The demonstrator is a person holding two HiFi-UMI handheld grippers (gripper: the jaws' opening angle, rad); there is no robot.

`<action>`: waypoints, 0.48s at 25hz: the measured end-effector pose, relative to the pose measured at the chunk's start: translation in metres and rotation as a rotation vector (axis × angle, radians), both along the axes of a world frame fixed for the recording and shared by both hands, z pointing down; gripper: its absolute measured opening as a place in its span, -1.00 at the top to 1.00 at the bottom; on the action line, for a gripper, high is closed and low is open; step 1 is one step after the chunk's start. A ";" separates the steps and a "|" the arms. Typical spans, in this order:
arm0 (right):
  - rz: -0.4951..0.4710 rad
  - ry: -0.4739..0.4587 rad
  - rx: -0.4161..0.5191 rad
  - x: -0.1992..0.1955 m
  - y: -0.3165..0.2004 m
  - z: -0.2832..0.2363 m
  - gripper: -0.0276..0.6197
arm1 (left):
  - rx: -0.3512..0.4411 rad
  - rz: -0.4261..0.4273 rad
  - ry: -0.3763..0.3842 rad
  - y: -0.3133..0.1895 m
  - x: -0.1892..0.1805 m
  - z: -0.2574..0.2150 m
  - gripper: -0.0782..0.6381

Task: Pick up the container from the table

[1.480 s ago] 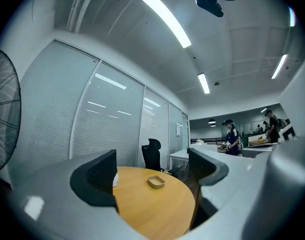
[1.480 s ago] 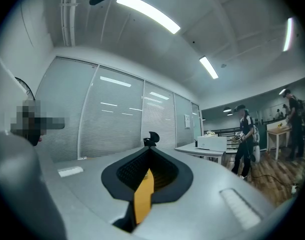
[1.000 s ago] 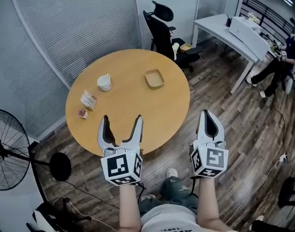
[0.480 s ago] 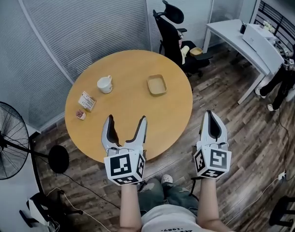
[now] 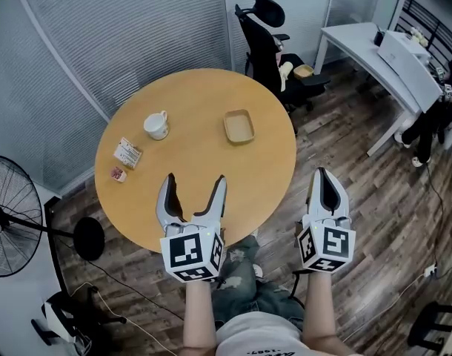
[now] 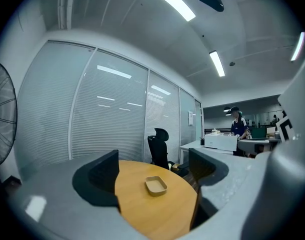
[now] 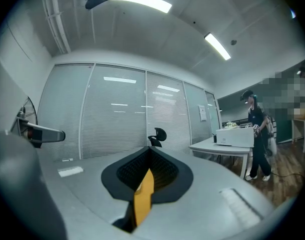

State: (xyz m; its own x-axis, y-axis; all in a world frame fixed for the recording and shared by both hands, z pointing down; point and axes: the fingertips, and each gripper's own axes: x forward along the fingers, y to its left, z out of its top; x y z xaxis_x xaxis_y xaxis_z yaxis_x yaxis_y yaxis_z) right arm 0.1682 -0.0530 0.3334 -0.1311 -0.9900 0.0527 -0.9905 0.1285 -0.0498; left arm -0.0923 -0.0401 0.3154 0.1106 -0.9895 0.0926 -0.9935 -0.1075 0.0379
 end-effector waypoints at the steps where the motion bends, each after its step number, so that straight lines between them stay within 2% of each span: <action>1: 0.002 0.000 -0.001 0.001 -0.004 0.001 0.82 | -0.003 0.002 -0.002 -0.004 0.001 0.001 -0.43; 12: 0.035 0.021 -0.002 0.021 -0.063 0.008 0.82 | -0.033 0.038 0.006 -0.075 0.023 0.024 -0.43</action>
